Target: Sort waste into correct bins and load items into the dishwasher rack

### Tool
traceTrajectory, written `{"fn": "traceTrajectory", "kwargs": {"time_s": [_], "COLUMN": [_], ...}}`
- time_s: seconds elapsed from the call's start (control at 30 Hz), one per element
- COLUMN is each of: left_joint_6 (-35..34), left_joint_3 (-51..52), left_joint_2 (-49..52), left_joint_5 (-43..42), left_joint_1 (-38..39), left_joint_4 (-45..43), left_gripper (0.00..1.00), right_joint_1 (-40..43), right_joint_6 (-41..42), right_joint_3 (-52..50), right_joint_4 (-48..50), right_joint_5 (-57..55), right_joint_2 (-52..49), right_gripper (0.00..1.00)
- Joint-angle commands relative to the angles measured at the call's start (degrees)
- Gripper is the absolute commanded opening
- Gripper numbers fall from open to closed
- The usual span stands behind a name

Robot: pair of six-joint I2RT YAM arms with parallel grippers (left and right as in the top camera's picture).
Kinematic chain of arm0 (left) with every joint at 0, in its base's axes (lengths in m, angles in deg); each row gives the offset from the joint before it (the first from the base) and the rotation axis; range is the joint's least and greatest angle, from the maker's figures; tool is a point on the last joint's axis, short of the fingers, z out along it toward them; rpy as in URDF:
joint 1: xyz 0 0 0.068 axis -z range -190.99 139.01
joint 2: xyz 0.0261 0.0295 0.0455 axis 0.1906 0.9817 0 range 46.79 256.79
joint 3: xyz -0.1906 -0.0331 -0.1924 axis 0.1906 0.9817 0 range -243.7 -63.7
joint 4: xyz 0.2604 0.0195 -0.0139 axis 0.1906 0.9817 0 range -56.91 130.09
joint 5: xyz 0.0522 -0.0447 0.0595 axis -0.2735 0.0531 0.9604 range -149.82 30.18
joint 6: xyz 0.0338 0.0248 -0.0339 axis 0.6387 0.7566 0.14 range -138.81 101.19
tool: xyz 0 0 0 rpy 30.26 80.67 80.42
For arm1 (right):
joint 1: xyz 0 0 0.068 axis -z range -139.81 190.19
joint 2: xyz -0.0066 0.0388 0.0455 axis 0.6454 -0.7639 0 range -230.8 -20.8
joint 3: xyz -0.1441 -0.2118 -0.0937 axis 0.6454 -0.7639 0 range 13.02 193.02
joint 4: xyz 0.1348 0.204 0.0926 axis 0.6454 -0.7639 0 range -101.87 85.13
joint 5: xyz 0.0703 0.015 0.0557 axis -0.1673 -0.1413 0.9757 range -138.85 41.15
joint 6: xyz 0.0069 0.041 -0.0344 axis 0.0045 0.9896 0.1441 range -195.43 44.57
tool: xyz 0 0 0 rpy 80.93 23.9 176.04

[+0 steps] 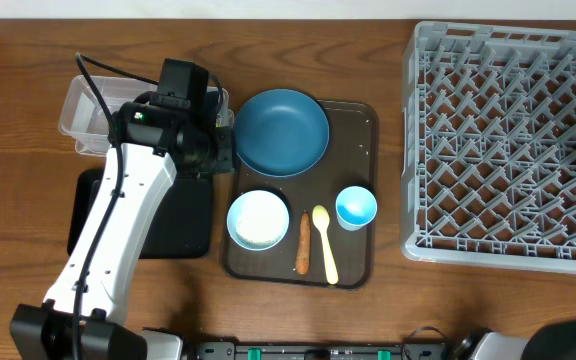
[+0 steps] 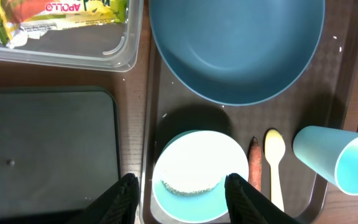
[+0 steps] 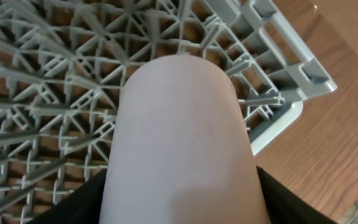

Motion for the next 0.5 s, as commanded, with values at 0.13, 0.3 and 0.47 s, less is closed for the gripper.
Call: {"fn": "traceTrajectory", "kwargs": {"time_s": [0.13, 0.3, 0.47], "left_joint_6": [0.55, 0.55, 0.55], "left_joint_3": [-0.11, -0.11, -0.11], "left_joint_2": [0.09, 0.09, 0.09], "left_joint_5": [0.72, 0.72, 0.72], "left_joint_1": [-0.24, -0.24, -0.24], "left_joint_4": [0.17, 0.17, 0.17], "left_gripper": [0.48, 0.48, 0.48], "right_joint_1": [3.58, 5.42, 8.35], "right_joint_6": [1.55, 2.21, 3.32], "right_joint_3": [17.66, 17.79, 17.79], "right_joint_4": [-9.90, -11.17, -11.13], "right_joint_5": [1.95, 0.85, 0.70], "right_joint_2": [-12.70, -17.86, -21.73], "right_gripper": [0.01, 0.01, 0.01]}}
